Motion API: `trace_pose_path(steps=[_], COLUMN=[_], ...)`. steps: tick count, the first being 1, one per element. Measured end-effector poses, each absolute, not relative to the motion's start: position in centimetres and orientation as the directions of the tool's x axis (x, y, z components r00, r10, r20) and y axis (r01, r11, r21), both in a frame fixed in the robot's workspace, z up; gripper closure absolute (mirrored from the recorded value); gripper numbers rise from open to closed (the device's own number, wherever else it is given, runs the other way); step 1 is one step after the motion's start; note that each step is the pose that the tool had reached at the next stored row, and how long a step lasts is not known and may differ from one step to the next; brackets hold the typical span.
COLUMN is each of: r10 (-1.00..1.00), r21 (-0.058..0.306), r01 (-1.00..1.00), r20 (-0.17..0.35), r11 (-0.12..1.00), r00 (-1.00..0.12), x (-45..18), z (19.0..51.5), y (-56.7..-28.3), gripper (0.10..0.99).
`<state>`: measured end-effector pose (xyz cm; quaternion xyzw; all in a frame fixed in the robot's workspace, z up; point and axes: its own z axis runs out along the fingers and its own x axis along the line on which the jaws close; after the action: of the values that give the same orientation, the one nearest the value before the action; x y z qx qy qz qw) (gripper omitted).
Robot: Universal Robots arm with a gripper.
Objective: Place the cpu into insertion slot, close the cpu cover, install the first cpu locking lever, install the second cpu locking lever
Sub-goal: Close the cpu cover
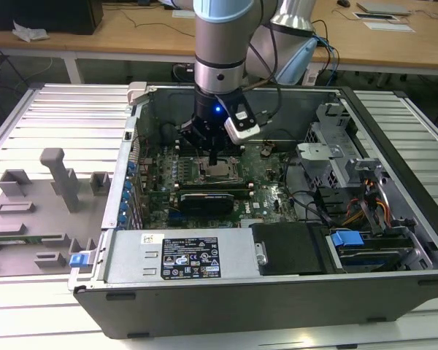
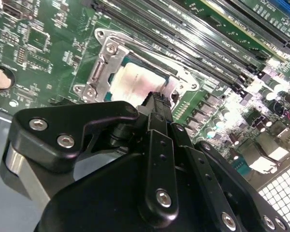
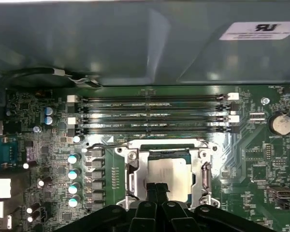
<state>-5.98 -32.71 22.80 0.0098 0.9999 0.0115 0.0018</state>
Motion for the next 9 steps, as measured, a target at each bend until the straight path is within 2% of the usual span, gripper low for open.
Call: trace_pose_path(steps=[9], r10=[0.02], r21=[0.023], r01=[0.02], r20=[-0.003], r11=[1.0], r00=[-1.0], x=[-6.95], z=[21.92], y=[-32.76], gripper=[0.98])
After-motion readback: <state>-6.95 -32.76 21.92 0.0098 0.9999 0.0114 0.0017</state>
